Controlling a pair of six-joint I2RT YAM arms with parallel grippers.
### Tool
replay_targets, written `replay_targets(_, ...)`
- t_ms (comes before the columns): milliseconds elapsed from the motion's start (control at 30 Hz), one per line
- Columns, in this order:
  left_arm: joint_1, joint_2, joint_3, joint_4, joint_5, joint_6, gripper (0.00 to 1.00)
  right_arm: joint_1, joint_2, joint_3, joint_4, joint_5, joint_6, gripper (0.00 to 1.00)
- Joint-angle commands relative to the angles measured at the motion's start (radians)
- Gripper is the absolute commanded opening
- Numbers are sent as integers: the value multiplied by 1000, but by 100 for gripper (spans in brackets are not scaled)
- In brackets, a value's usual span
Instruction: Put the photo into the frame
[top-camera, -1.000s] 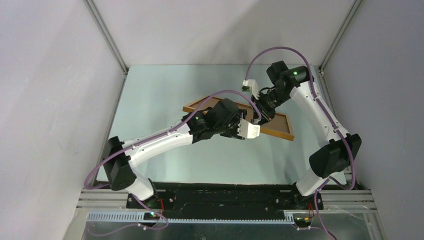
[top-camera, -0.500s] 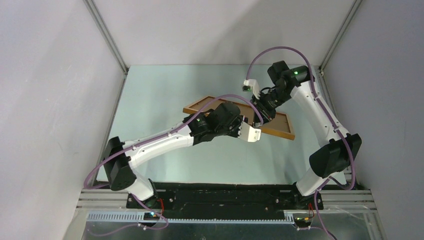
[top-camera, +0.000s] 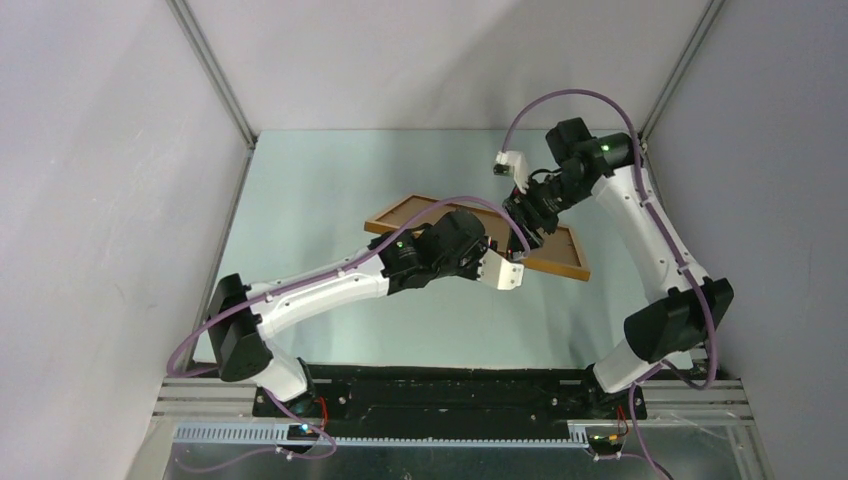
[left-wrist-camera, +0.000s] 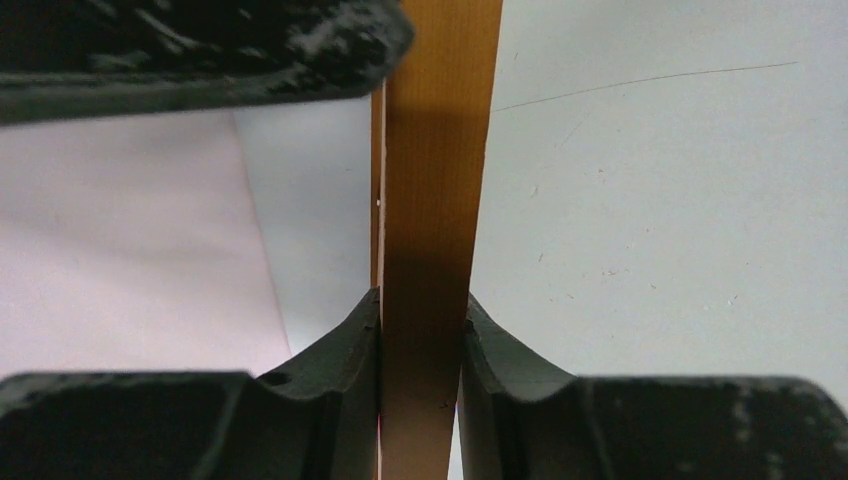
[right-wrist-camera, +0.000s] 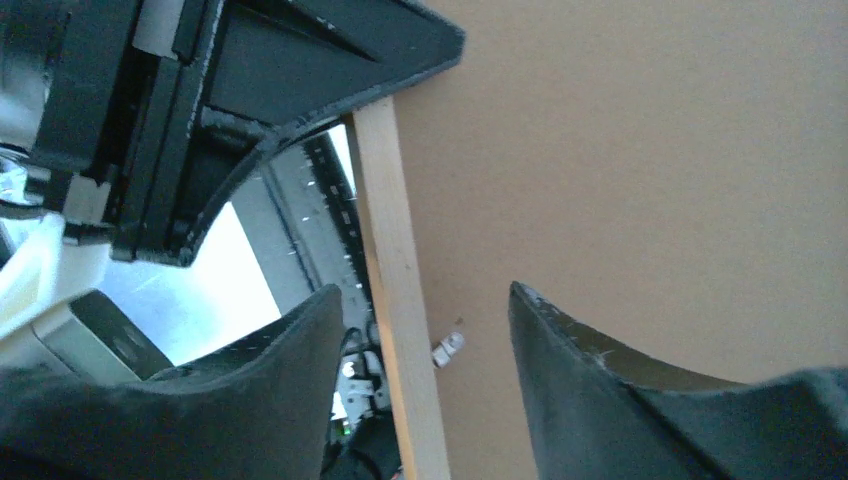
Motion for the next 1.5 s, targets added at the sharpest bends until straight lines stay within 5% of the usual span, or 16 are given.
replay_targets(0,-12,-58,34,35,-56,-60,0,-32,-115,-38,114,51,89,69)
replay_targets(333,-13,-132,48,0,-97,-165,0,-172,-278,-125,410,130,304,99)
replay_targets(700,-16,-101,270,-142,-45,-318,0,-299,-557,-443,814,206,523,99)
replay_targets(1233,-15,133,783,-368,80,-580,0,-604,-656,-461,1012,94,852,99)
replay_targets(1467,-14,177,843,-388,95,-607,0,-767,-655,-437,1105,23,1043,100)
